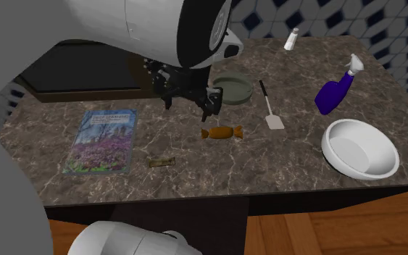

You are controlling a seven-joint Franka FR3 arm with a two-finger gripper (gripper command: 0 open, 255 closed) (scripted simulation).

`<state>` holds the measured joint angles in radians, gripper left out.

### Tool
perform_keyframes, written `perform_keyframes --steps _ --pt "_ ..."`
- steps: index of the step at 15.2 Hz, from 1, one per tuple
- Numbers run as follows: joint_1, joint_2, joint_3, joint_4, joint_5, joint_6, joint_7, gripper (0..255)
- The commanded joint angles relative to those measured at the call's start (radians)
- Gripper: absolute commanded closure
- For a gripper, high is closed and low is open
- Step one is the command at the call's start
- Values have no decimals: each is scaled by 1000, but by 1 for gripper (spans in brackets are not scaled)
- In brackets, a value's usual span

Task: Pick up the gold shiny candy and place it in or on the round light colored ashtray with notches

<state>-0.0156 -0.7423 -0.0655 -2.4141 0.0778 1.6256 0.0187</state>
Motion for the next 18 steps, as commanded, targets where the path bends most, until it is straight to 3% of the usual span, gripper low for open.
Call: perform_keyframes --steps 1,10,18 --pt "0 0 0 0 0 0 0 0" --pt "-113 219 109 -100 1 334 373 0" --pt "-223 479 168 -103 -63 591 724 0"
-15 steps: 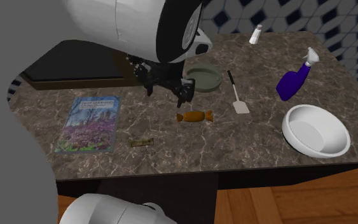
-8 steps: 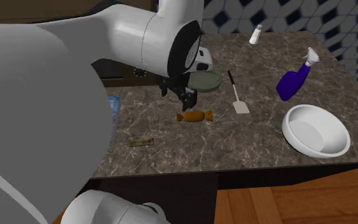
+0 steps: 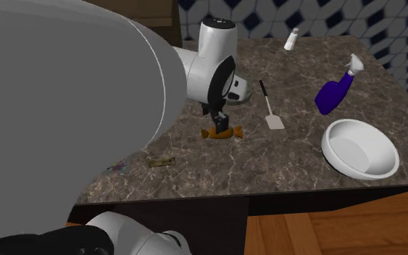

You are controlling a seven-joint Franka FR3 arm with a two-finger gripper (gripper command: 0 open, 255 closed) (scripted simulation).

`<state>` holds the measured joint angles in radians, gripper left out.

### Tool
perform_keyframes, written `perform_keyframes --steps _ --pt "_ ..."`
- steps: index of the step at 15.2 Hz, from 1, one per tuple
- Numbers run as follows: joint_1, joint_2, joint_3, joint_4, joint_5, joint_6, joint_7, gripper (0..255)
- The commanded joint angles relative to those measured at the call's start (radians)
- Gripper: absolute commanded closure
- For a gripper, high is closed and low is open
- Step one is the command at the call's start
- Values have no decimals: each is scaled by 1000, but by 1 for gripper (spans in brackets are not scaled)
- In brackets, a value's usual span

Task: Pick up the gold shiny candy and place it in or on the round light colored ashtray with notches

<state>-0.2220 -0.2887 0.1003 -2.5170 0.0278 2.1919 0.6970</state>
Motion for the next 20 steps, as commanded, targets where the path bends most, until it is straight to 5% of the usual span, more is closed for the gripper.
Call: perform_keyframes --steps 1,4,11,19,20 --pt "-30 60 5 4 -26 53 92 0" --pt "-61 140 9 17 -62 114 204 0" --pt "-65 216 8 -22 -79 228 216 0" --pt "-65 216 8 -22 -79 228 216 0" --pt "-65 216 8 -22 -79 228 216 255"
